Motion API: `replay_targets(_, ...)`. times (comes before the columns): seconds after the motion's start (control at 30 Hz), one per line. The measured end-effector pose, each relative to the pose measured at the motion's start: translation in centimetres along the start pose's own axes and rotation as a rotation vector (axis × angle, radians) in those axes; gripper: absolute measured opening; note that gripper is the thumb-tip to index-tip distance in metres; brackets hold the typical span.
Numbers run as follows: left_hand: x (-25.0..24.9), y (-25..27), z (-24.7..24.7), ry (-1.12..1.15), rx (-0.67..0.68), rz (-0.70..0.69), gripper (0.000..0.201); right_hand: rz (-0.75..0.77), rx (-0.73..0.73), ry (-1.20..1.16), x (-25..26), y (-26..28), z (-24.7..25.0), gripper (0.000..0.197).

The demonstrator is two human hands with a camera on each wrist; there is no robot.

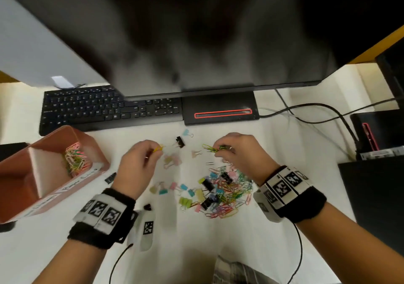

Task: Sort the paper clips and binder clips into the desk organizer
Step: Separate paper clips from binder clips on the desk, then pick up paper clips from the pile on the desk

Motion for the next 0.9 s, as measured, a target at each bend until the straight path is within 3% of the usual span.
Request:
replay_targets(0.23, 9.7, 0.4, 12.1, -0.196, -0.195, 0.335, 0.014, 0.225, 0.038, -0.230, 16.0, -5.5, -10.3, 0.012)
replay_targets(0.33, 12.8, -0.6, 13.2, -0.175, -0.146, 0.451, 0.023, 0.205, 0.076, -0.224, 20.5, -7.8, -16.2, 0.014)
replay_targets(0.43, 14.1, -1.2, 13.1, -0.159, -0.033, 0.425, 0.027, 0.093, 0.121, -0.162, 22.1, -8.9, -20.0, 0.026)
replay_targets(0.53, 13.6, -0.9, 13.8, -0.115, -0.041, 0.393, 0.033, 0.042, 0.128, -0.213, 22.2, -8.7, -20.0, 0.032)
replay_targets(0.67, 12.1, 0.4, 13.8, 0.036, -0.049, 0.281, 0.025, 0.032, 0.103, -0.264, 18.8, -6.7, -16.3, 0.024)
replay_targets(0.8, 9.6, 1.6, 10.2, 0.124, 0.100, 0.166, 0.021, -0.043, 0.021, -0.143, 11.8, -2.7, -11.0, 0.016)
replay_targets(0.9, 6.8, 2.3, 5.7, 0.114, 0.227, 0.046, 0.021, -0.187, -0.055, -0.002, 5.4, 0.9, -7.4, 0.016)
Point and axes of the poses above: each hand's wrist, its own y-axis away from the middle knuckle, its own z-axis out of the back of the hand, x = y × z, the point moved 1 cm from there along -y, towards the middle knuckle, and after that the axes turned 12 degrees about -x, right-handed, at the moved point
